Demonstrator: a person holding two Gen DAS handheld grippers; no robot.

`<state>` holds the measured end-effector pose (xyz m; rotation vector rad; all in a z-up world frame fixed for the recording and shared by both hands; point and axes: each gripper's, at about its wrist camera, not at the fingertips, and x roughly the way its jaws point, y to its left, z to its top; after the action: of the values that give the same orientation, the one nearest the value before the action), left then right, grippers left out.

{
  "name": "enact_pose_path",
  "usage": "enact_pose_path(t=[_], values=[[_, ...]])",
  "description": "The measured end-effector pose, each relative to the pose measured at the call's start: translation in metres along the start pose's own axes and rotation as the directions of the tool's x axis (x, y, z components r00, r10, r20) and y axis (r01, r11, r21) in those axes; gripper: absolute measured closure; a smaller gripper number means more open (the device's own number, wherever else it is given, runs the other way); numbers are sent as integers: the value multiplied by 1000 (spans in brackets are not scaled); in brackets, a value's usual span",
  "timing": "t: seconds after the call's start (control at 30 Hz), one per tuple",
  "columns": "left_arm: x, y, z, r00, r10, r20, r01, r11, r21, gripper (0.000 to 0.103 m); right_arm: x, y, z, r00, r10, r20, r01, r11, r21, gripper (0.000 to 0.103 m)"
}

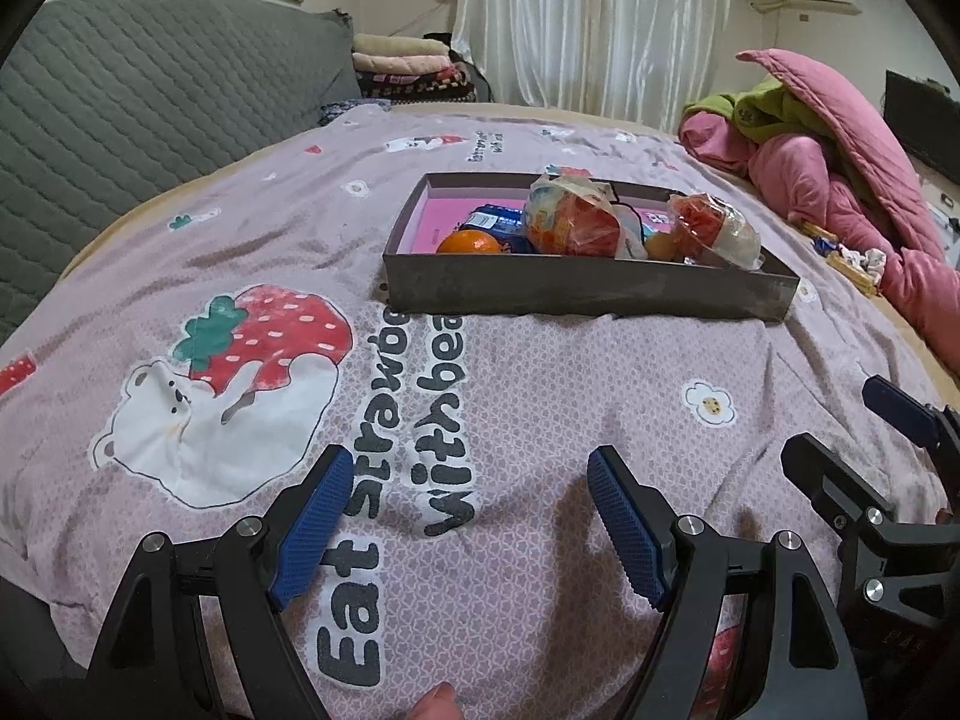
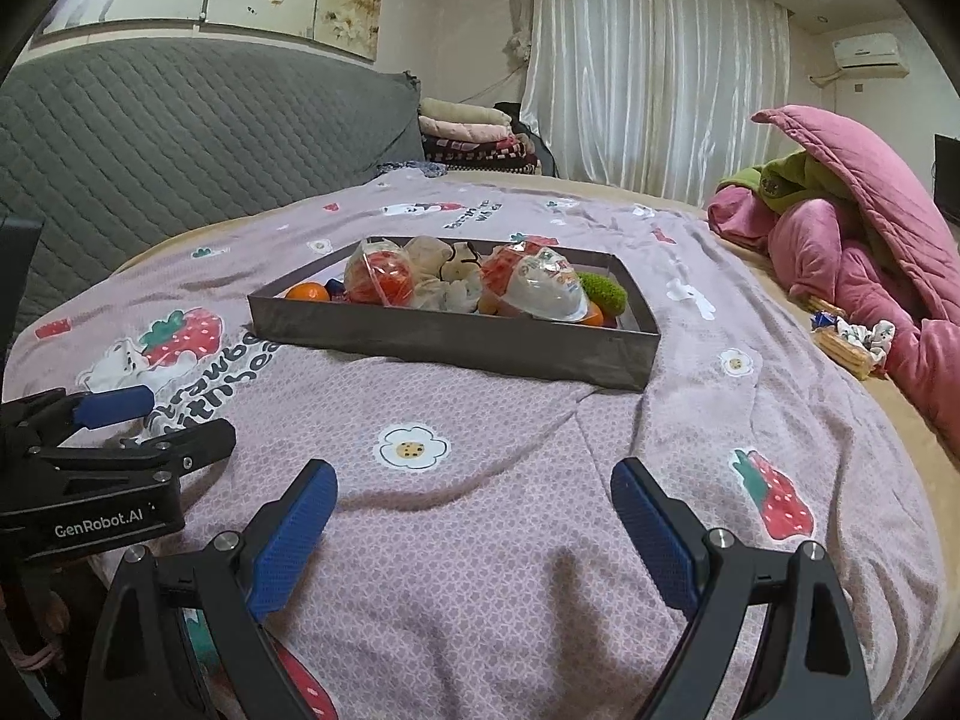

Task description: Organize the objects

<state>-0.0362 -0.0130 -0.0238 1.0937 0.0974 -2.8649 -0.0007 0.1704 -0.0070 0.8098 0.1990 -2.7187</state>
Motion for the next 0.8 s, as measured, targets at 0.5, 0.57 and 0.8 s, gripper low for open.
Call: enact_pose_path(t=[0.5, 0.57, 0.8], values=[[4, -8, 0, 1000, 1, -5, -1, 1000, 28, 22, 5, -9, -1, 1000, -8, -20, 9, 1000, 29, 10], [4, -9, 0, 1000, 1, -5, 0, 999, 32, 22, 6, -9, -1, 1000, -6, -23, 7, 1000, 28, 10], [5, -7, 1, 1000, 3, -8, -2, 1000, 24, 22, 6, -10, -2, 1000, -9, -22, 10, 999, 31, 10]])
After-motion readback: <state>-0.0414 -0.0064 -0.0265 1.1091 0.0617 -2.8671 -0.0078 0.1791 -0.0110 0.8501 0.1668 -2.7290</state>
